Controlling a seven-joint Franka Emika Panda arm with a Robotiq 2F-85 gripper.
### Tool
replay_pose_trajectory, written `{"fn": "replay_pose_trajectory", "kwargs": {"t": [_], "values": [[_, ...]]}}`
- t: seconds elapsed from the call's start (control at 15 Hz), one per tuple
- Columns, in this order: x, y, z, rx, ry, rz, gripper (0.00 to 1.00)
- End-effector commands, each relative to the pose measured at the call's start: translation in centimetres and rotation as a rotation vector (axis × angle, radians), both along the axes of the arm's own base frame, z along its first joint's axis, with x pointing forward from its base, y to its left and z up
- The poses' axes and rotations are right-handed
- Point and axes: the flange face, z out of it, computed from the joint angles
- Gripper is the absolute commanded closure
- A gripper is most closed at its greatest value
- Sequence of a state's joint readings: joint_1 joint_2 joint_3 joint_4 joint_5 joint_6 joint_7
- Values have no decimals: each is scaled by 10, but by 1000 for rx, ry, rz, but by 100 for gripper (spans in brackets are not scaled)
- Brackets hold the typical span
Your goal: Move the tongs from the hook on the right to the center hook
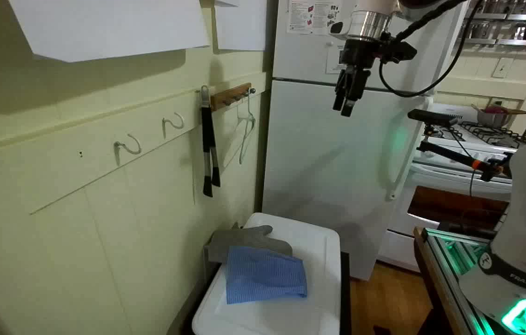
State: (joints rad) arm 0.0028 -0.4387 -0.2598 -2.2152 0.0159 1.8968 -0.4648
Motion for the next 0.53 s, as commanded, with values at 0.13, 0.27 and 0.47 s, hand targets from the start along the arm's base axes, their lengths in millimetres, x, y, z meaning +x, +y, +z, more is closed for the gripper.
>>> {"fn": "replay_pose_trajectory", "kwargs": {"t": [0.13,0.27,0.47], "values": [[0,0,0,0,1,0,0],[8,3,-8,-36,-24,-9,0],[23,24,-24,-45,-113,22,0]]}}
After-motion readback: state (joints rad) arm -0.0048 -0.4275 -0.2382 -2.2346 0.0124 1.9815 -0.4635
